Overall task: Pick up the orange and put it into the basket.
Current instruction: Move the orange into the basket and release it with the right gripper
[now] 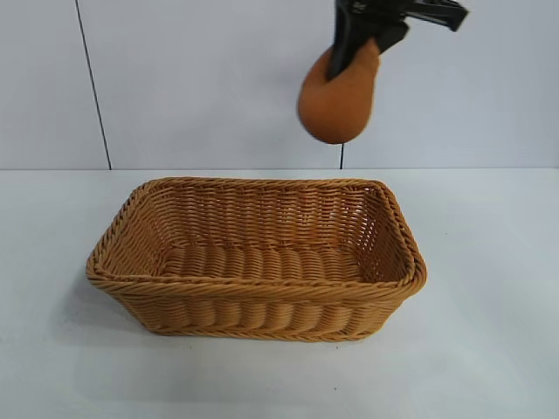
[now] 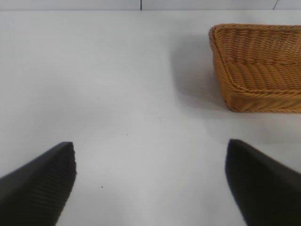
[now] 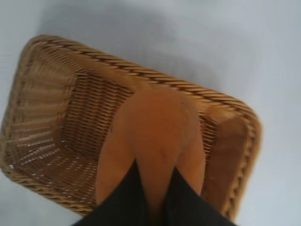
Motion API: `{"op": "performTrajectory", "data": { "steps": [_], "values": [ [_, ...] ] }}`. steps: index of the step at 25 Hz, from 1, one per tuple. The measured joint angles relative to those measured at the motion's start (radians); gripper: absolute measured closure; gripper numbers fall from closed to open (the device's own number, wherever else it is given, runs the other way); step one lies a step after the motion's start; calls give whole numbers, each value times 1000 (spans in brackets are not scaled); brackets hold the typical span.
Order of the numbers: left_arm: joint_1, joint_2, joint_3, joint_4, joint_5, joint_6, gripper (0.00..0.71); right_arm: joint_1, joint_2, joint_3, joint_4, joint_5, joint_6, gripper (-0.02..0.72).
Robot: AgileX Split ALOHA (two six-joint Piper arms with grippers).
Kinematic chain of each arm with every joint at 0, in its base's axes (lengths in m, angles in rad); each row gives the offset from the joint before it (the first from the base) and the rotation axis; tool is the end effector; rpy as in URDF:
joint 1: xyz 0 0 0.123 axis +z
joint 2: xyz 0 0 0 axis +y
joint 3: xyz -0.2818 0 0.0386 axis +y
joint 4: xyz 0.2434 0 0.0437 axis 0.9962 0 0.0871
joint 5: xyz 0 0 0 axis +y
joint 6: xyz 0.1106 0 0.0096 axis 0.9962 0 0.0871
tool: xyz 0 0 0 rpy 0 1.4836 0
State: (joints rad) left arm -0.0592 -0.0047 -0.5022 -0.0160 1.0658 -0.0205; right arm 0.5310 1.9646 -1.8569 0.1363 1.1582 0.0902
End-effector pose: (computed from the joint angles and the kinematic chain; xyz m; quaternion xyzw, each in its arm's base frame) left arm 0.0083 -0.0021 0.2661 0.0169 0.8526 -0.0288 0.5216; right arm 0.3662 0.2311 0.2840 -0.1997 0.9581 0.1227 0.1647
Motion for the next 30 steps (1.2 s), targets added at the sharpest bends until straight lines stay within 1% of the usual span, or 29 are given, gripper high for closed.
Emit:
{"op": "performTrajectory", "data": {
  "steps": [3,5,12,18,20,21,23,24,25,26,27,28,30],
  "values": [
    [0,0,0,0,0,0,95,50,37,0,-15,-16,18,704],
    [0,0,0,0,0,0,95,62,68,0,-21,-16,21,704],
    [0,0,0,0,0,0,95,63,244,0,-20,-64,21,704],
    [0,0,0,0,0,0,95,63,312,1,-1,-64,21,699],
    [0,0,0,0,0,0,95,63,311,1,1,-59,21,610],
    [0,0,0,0,0,0,95,63,311,1,1,-45,21,538],
    [0,0,0,0,0,0,95,63,310,0,1,-11,21,304],
    [0,0,0,0,0,0,95,63,310,0,1,-11,21,304],
    [0,0,0,0,0,0,95,63,307,-2,1,5,21,190],
    [0,0,0,0,0,0,95,63,303,-12,0,27,21,127],
    [0,0,0,0,0,0,95,63,299,-27,-3,42,15,79],
    [0,0,0,0,0,0,95,63,297,-45,-3,49,11,50],
    [0,0,0,0,0,0,95,63,283,-96,-3,51,-2,26]
  ]
}}
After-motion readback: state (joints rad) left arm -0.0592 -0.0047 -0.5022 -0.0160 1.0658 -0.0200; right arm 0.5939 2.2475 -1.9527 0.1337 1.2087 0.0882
